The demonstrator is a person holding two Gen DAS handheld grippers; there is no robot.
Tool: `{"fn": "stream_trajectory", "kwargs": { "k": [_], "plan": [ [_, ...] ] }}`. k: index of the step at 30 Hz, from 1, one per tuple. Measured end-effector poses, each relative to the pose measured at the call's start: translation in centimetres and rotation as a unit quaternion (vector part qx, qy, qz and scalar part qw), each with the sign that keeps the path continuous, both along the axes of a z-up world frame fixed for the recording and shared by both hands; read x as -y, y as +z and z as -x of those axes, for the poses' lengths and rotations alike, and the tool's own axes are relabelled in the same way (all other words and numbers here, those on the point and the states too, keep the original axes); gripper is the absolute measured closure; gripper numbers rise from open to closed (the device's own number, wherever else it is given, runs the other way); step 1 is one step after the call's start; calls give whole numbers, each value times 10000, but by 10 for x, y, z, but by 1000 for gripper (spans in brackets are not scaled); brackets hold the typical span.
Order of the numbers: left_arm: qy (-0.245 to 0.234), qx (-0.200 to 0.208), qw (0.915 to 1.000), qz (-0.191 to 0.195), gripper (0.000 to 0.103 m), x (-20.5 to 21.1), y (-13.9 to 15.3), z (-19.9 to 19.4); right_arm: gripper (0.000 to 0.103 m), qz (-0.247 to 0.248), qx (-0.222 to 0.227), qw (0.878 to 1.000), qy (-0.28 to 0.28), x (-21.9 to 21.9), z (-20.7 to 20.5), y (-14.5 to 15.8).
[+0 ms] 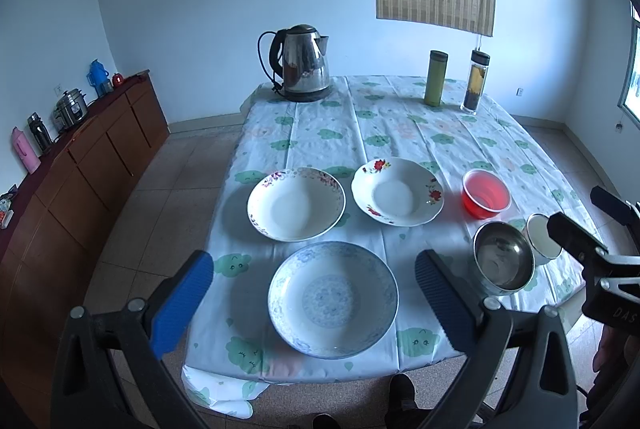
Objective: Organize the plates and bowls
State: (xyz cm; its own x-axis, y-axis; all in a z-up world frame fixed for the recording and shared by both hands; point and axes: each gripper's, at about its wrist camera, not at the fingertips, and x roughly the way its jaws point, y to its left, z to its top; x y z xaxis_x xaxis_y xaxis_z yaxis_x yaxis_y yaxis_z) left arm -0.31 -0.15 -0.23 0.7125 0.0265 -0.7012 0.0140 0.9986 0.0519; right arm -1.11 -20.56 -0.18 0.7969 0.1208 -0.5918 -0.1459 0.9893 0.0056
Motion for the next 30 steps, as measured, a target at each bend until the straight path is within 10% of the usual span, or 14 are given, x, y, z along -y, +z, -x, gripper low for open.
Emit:
{"fn": "stream_trajectory", "kwargs": {
  "k": [30],
  "plan": [
    [-4, -4, 10000, -1, 0, 0, 1, 0, 0, -6, -52, 10000, 1, 0, -2, -3]
  ]
}}
